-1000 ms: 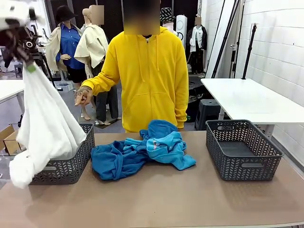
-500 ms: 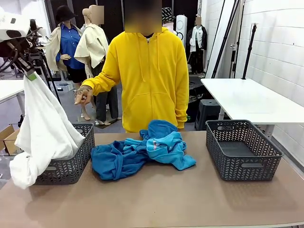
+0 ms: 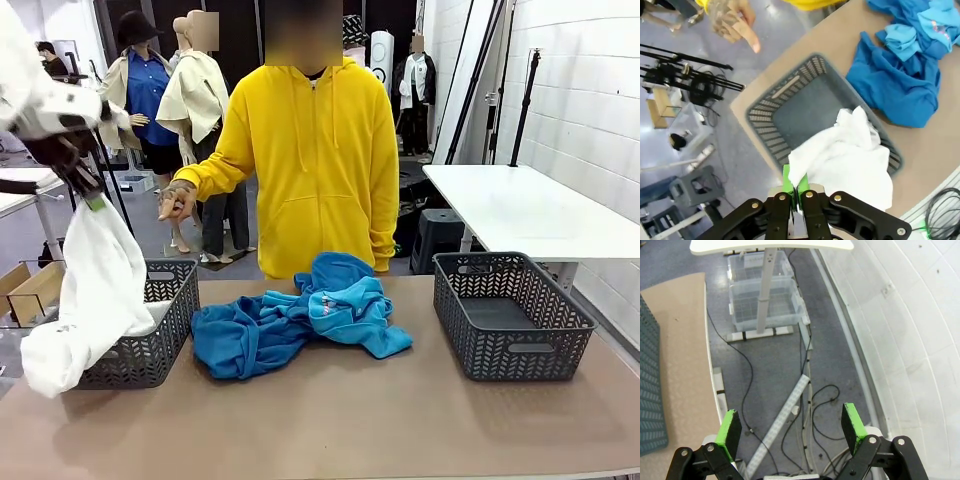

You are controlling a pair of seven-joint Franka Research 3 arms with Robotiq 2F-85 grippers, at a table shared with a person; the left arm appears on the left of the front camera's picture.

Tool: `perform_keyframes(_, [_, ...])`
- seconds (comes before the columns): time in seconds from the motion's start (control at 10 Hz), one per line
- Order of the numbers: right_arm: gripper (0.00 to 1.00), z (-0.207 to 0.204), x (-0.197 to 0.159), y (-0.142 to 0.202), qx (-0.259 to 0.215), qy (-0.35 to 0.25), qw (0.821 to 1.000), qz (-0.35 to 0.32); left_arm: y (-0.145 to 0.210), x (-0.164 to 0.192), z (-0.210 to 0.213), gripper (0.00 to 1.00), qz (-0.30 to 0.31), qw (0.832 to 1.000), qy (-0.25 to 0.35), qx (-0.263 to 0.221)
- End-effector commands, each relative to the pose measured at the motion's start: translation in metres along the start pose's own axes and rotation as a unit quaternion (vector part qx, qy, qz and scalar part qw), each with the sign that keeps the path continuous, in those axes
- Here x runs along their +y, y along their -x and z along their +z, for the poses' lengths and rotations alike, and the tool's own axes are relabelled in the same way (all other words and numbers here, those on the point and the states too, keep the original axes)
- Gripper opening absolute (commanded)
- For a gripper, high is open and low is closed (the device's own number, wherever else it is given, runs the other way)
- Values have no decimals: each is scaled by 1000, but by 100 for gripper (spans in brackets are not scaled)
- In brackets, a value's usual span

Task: Sort the tops and bottoms.
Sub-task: Sort the clothes according to human instructions.

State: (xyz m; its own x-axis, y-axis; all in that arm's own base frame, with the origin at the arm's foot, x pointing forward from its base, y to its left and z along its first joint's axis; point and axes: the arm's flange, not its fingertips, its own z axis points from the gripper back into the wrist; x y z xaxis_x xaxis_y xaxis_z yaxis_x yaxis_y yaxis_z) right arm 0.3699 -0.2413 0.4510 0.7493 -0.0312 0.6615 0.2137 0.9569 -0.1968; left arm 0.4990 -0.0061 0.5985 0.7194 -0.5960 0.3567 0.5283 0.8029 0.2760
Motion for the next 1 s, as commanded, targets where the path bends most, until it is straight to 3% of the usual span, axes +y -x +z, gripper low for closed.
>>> perform_keyframes(0.0, [100,-1,-1,0,1,-2,1000,1,-9,14,-45,0,15,999,34,28])
perform_keyframes(0.5, [100,-1,-1,0,1,-2,1000,1,54,-29,-129,0,33,992,95,79])
perform_keyframes(0.9, [100,-1,-1,0,1,-2,1000,1,66,-51,-163,0,13,988,118,100])
